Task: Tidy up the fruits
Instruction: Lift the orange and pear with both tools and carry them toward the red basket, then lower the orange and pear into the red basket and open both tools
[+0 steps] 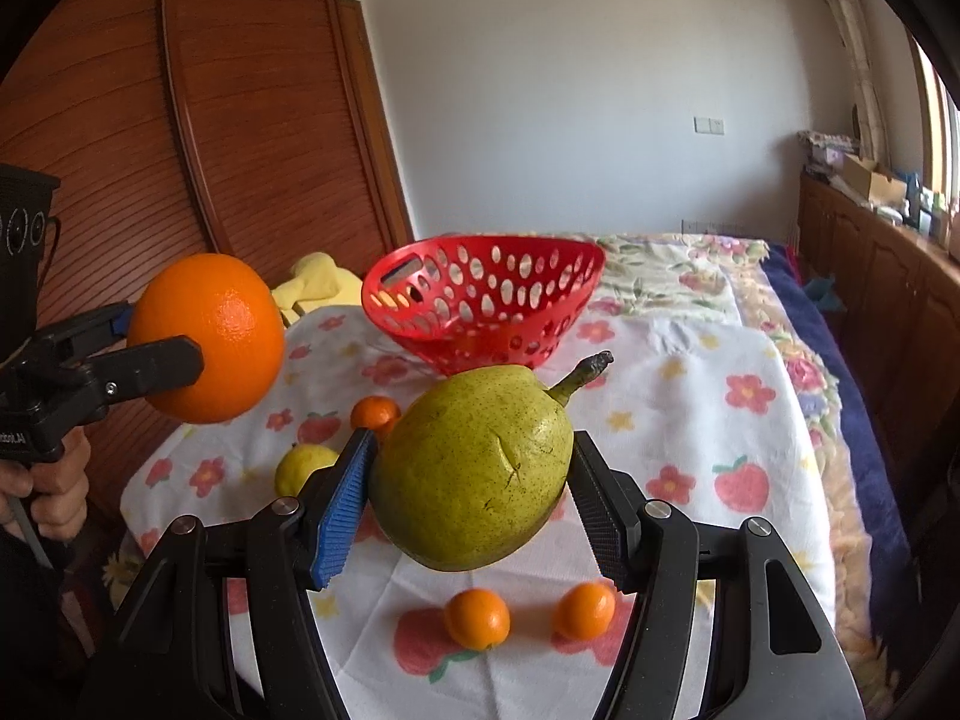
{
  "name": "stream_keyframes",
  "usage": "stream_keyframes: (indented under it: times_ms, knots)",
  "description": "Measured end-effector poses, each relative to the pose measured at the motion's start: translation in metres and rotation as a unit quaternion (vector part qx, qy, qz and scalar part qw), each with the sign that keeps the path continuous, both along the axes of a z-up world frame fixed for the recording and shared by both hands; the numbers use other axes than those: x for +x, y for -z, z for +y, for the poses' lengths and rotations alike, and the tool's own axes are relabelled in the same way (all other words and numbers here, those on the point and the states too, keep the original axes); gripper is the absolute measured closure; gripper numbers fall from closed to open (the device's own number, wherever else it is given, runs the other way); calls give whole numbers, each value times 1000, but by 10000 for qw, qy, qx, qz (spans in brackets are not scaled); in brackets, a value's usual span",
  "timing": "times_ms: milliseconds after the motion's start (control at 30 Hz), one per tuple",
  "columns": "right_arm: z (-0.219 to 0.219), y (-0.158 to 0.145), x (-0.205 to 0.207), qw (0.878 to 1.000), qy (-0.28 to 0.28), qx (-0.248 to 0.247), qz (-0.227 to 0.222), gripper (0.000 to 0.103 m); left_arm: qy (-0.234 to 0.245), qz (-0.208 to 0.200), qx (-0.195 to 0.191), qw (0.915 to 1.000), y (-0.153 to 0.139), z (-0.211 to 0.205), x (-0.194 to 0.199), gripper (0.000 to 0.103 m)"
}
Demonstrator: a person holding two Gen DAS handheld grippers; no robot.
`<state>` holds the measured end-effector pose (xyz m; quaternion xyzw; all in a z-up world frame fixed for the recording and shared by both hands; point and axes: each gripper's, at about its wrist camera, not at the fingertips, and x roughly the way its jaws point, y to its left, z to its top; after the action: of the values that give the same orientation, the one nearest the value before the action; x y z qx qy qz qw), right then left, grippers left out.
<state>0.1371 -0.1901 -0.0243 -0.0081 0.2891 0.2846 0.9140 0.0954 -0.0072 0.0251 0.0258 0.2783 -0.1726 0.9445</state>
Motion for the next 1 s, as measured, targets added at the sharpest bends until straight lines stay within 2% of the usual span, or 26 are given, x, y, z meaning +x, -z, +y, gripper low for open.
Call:
stream_keyframes:
  times_ms: [167, 533, 733, 1000]
  knots:
    - [10, -14, 20, 9997, -114, -131, -158, 37, -5, 2, 66, 10000, -2, 2, 21, 23]
    - [45, -37, 94, 9970, -509, -532, -242, 37, -159, 17, 52, 9999, -9, 21, 76, 23]
    - [68, -28, 137, 9944, -731, -760, -112, 37, -182, 102, 106, 9997, -5, 28, 108, 23]
    - [95, 4, 184, 9869, -1036, -1214, 229, 37, -212, 338, 118, 9991, 12, 34, 152, 23]
